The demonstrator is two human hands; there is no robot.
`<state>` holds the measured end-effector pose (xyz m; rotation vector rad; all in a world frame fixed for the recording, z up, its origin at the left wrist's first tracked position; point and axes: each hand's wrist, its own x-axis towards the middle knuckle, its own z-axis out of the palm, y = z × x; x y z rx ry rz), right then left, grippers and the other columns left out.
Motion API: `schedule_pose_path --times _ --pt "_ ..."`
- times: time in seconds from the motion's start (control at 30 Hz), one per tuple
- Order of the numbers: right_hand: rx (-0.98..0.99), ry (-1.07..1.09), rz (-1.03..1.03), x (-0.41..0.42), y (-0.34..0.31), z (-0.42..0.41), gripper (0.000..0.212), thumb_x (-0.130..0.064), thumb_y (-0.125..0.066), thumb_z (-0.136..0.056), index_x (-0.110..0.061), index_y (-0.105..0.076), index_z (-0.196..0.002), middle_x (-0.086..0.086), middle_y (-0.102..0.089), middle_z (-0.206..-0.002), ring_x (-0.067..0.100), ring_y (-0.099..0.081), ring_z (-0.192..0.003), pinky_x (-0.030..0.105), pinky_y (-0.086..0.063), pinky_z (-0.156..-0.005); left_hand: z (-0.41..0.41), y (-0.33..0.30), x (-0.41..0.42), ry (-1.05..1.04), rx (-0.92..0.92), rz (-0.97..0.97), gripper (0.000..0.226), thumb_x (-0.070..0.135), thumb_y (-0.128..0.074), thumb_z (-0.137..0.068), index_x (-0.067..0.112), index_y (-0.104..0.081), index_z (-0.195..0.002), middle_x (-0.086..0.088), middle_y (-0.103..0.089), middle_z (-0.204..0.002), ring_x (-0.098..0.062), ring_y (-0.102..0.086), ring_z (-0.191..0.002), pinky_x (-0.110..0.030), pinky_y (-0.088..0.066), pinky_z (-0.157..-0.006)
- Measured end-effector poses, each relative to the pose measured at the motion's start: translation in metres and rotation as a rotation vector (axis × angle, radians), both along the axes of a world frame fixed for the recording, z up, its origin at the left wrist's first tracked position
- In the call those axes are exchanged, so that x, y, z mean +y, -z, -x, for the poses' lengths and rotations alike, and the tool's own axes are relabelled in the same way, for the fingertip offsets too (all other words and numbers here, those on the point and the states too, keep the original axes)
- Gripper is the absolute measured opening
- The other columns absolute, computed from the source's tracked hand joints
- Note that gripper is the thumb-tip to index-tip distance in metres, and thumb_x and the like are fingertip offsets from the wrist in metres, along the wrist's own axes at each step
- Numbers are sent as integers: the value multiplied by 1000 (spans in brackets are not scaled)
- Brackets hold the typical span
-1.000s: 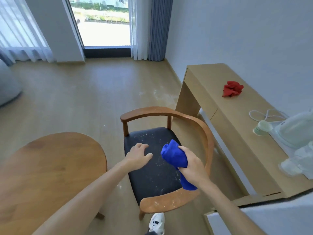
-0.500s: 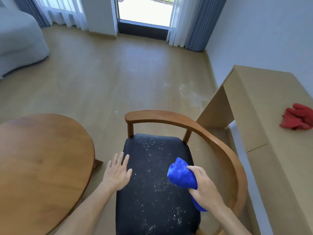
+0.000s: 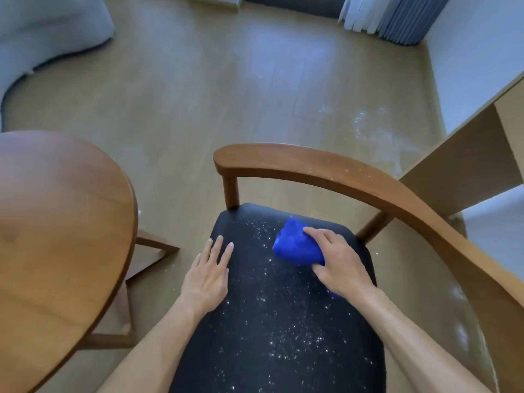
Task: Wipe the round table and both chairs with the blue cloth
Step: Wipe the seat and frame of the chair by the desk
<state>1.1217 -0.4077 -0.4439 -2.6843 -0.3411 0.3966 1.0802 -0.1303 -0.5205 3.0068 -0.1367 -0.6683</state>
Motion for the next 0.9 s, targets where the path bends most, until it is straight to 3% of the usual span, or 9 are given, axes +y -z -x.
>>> schedule_pose_path --times 0.17,0.23,0.33,0.37,0.47,0.5,0.63,0.77,0.9 --pt "-93 -74 13 30 21 -61 69 -6 -59 -77 -25 -40 -141 -3 -45 -138 27 -46 -116 40 -46 -89 -14 10 3 53 38 -60 59 35 -18 -104 17 10 -153 -10 19 -160 -27 18 -147 -36 7 -120" --pt "-124 -105 40 44 30 -81 70 -6 -58 -77 -26 -38 -141 -3 -43 -140 28 -46 -115 41 -45 -90 -14 10 3 89 -31 -32 66 39 -33 -102 10 -4 -154 -17 5 -161 -28 11 -148 -31 7 -117" --pt "-112 -200 127 64 50 -96 69 -12 -56 -79 -29 -35 -143 -4 -38 -144 28 -44 -118 42 -43 -92 -13 5 -3 98 -178 35 66 37 -69 -82 7 -51 -138 -20 -43 -146 -30 -39 -138 -32 -40 -106" --pt "-74 -237 160 69 60 -96 69 -17 -56 -80 -32 -32 -144 -5 -34 -147 28 -41 -121 41 -42 -93 -11 4 -2 78 -161 51 59 34 -59 -89 8 -47 -141 -19 -38 -150 -29 -37 -140 -31 -38 -107" --pt "-47 -268 187 73 85 -90 67 -36 -57 -81 -41 -29 -143 -7 -25 -149 28 -33 -126 43 -36 -96 -12 3 3 59 -20 17 59 35 -27 -103 13 -9 -154 -13 4 -162 -26 3 -150 -30 -4 -119" --pt "-62 -267 170 71 90 -90 68 -46 -58 -80 -43 -29 -142 -8 -25 -149 27 -32 -126 43 -35 -96 -14 -2 3 63 -20 26 58 36 -27 -103 13 -11 -154 -13 3 -162 -27 3 -149 -34 -3 -120" --pt "-78 -267 159 68 96 -96 73 -70 -56 -75 -46 -32 -139 -3 -28 -147 28 -34 -125 44 -36 -96 -37 -47 -2 154 -374 188 49 27 -37 -93 4 -58 -131 -20 -44 -145 -36 -46 -133 -48 -45 -103" --pt "-133 -266 168 70 98 -100 67 -65 -58 -79 -43 -36 -138 0 -36 -143 29 -41 -119 42 -39 -91 -91 -99 -8 250 -768 306 47 21 -45 -92 7 -48 -137 -19 -40 -149 -36 -33 -140 -51 -30 -112" --pt "-152 -254 176 71 100 -99 63 -61 -59 -80 -40 -40 -136 0 -40 -140 29 -42 -118 40 -38 -89 -151 -129 -15 163 -623 112 58 39 -31 -99 19 -25 -152 -11 -15 -161 -32 -10 -149 -50 -6 -119"
